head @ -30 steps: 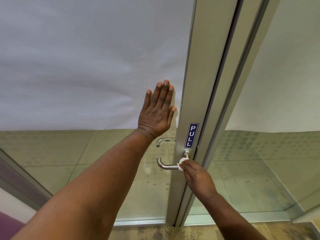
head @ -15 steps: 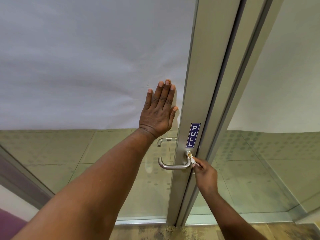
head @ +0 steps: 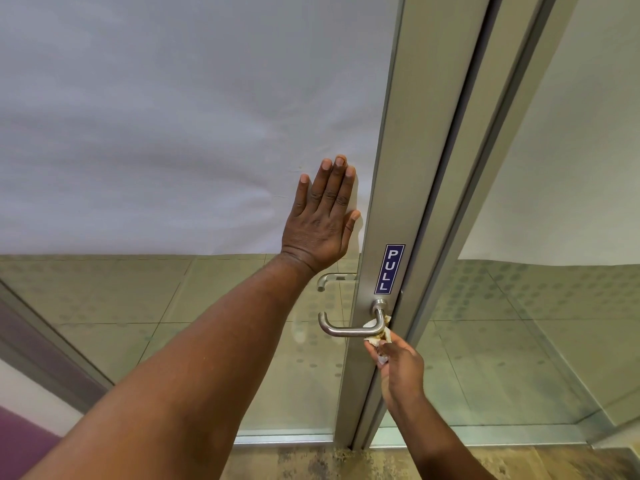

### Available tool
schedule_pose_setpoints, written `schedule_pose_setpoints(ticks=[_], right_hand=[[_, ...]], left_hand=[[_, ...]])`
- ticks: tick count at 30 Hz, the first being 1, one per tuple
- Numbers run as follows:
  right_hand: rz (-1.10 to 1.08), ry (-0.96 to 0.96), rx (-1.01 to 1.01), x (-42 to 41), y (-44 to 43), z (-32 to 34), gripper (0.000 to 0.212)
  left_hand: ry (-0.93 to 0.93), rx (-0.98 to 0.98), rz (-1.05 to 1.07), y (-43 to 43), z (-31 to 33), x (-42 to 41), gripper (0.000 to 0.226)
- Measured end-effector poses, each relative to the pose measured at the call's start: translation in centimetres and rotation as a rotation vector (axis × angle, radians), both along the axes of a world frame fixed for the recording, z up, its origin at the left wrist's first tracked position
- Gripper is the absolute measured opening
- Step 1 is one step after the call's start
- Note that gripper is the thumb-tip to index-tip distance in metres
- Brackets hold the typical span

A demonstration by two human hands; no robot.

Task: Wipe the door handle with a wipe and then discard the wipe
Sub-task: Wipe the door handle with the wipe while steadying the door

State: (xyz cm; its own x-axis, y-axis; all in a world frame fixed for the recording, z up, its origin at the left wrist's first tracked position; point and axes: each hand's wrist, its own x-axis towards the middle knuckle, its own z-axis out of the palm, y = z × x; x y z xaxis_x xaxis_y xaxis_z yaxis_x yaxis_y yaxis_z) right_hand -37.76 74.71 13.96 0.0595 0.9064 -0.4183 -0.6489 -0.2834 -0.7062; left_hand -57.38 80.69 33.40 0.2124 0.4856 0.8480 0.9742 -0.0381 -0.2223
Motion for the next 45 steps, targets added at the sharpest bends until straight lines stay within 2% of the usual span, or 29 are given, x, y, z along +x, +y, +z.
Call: schedule_pose_setpoints(ticks=[15,27,39,45], right_hand=[[0.094,0.199,-0.054,-4.9,-3.5,0.8,0.028],[0.146,0.240,-0.026,-8.5,-3.8,1.6,0.031],[0.257,0.297,-0.082,-9.8,-4.3,1.2,0.045],[0.351,0.294,-0.049,-8.5,-6.4,2.4,0.053]], left_hand=[[-0.023,-0.018,-0.020,-0.1,0.0,0.1,0.067],[-0.024,-0.034,-0.033,0.0,-0.1,0.1,0.069],[0.006,-0.048,-0.026,-0.1,-0.2,-0.2,0.069],[-0.032,-0.123,-0.031,-1.1,0.1,-0.1,0.070]])
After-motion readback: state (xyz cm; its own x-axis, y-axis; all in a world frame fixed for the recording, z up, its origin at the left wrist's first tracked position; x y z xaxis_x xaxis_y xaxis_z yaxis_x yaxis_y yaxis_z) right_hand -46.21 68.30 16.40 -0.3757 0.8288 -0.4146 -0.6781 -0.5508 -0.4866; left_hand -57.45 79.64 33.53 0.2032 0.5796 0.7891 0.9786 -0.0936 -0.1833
